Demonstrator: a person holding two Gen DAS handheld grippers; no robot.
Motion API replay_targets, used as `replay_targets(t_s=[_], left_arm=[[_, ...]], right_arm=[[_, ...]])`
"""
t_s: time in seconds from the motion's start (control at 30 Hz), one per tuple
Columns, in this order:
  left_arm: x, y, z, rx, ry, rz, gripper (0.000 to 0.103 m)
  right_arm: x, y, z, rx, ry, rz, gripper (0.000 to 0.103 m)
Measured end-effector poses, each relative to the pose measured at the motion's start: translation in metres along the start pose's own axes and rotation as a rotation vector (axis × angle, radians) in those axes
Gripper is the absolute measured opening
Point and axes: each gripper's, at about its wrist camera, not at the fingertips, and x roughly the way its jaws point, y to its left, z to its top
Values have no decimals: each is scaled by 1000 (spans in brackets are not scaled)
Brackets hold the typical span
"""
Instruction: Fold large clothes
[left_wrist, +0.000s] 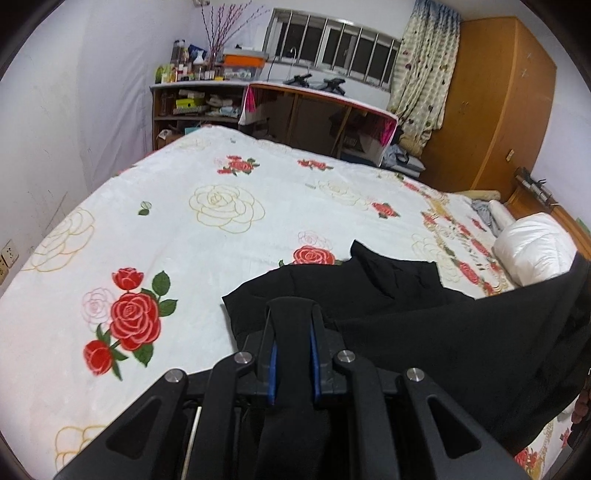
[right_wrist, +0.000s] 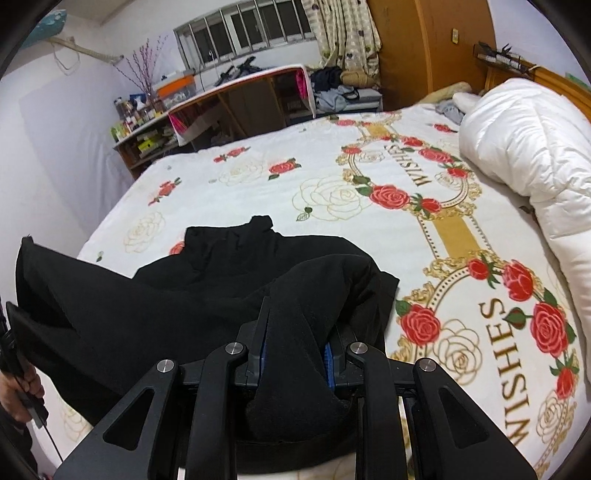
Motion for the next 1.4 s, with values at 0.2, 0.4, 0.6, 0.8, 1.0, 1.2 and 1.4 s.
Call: replay_targets(t_s=[0.2, 0.4, 0.6, 0.8, 1.0, 1.2, 1.4], left_arm=[[62, 0, 5, 6, 74, 33, 15], [112, 1, 2, 7, 123, 43, 20], [110, 17, 13, -70, 123, -63, 27], [58, 35, 39, -91, -32, -96, 51], [42, 37, 43, -34, -51, -74, 52], [36, 50, 40, -70, -70, -80, 58], [33, 61, 39, -95, -98, -61, 59]], right_arm=[[64, -10, 11, 28, 83, -14, 23], [114, -26, 12, 80, 131, 7, 31], [117, -37, 19, 135, 134, 72, 38], [90, -31, 32, 92, 109, 117, 55], [75, -34, 36, 80, 107, 144, 60], [57, -54, 43, 202, 47, 271, 81], [30, -67, 59, 221, -91, 236, 81]])
